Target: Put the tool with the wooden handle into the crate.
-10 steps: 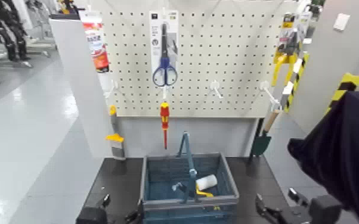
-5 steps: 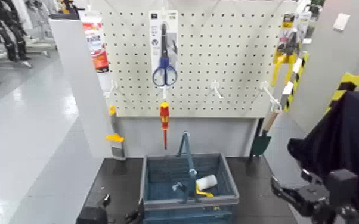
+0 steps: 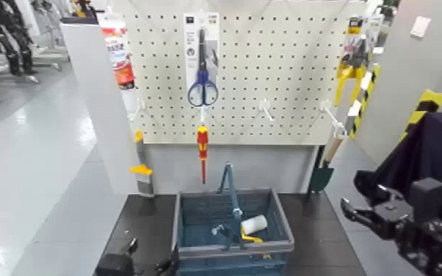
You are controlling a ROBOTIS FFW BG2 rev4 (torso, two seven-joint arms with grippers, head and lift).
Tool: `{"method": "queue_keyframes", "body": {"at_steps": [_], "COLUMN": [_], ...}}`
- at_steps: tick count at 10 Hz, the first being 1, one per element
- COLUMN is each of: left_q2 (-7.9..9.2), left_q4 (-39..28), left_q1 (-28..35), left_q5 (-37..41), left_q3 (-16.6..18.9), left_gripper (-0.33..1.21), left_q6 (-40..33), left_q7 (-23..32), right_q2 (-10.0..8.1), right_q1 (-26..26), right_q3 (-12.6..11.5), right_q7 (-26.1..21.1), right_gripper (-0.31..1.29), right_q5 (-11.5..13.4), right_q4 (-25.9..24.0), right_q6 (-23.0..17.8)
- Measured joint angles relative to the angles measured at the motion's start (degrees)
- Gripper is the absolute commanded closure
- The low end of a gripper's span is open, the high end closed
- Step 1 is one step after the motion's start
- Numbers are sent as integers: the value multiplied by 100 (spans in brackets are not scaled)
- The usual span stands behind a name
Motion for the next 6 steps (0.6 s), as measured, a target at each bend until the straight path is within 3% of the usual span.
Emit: {"method": "queue_keyframes", "body": {"at_steps": [2,6], "left_q2": [0,-4], "left_q4": [7,52], "left_q1": [-10,-51], "left_q5": [5,14], "left_q3": [-4,-22], "left_gripper": [27,27], "left_q6": [0,-11], "left_q7": [-9,-49], "right_q2": [-194,-464], "right_q1": [-277,-1008], "right_q3": [71,338], "right_q7": [22,187], "right_gripper": [10,10], "right_q5": [-41,-300], "right_q4": [293,1343], "right_q6": [-30,-428]}}
